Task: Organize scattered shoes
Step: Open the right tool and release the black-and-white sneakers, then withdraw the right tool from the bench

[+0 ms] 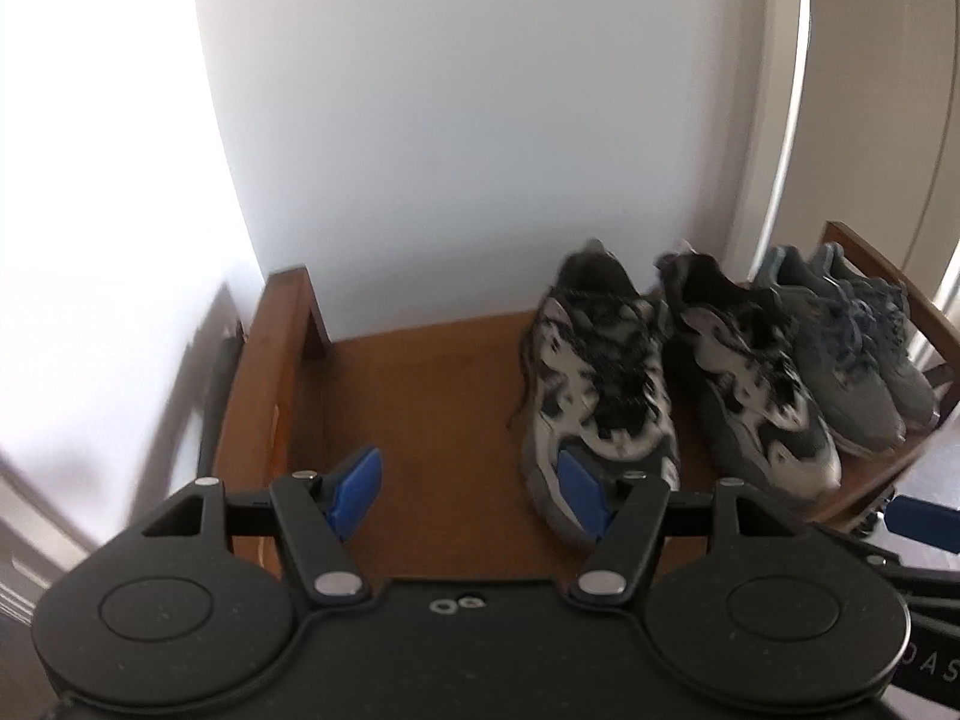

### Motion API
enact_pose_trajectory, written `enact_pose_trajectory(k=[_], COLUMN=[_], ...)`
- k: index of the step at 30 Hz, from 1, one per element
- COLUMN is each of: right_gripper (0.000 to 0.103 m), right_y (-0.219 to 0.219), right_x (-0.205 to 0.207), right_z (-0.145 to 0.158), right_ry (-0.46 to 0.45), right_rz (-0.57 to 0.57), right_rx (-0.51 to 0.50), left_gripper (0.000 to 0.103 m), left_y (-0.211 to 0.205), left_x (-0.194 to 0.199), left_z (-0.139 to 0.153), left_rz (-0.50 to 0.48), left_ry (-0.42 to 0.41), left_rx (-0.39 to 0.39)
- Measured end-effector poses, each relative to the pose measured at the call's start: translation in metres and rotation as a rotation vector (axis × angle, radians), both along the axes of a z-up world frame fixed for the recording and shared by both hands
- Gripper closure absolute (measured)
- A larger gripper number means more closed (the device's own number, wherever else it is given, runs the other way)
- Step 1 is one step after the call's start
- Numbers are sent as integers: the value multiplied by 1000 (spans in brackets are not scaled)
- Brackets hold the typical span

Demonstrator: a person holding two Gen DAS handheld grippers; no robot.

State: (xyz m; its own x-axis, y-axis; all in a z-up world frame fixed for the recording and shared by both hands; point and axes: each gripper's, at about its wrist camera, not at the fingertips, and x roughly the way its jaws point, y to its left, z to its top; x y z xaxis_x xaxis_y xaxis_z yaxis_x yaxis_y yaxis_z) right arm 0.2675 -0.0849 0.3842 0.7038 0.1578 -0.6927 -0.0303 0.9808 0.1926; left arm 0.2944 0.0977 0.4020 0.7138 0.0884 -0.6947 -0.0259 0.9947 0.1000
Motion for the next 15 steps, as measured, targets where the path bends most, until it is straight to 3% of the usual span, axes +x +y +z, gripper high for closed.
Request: enact_pose_trajectory(k=[5,15], right_gripper=[30,30], right_y=[-10,-38], right_x=[-37,-66], right_z=[2,2], right_ry=[14,15], right_rz=[-31,14], right_rx=[-14,-16], left_gripper=[38,38], left_y=[-14,-44], left_x=[-23,-58], left_z=[-1,7], left_rz=[-18,52], left_ry=[17,-11], left_rx=[-27,32])
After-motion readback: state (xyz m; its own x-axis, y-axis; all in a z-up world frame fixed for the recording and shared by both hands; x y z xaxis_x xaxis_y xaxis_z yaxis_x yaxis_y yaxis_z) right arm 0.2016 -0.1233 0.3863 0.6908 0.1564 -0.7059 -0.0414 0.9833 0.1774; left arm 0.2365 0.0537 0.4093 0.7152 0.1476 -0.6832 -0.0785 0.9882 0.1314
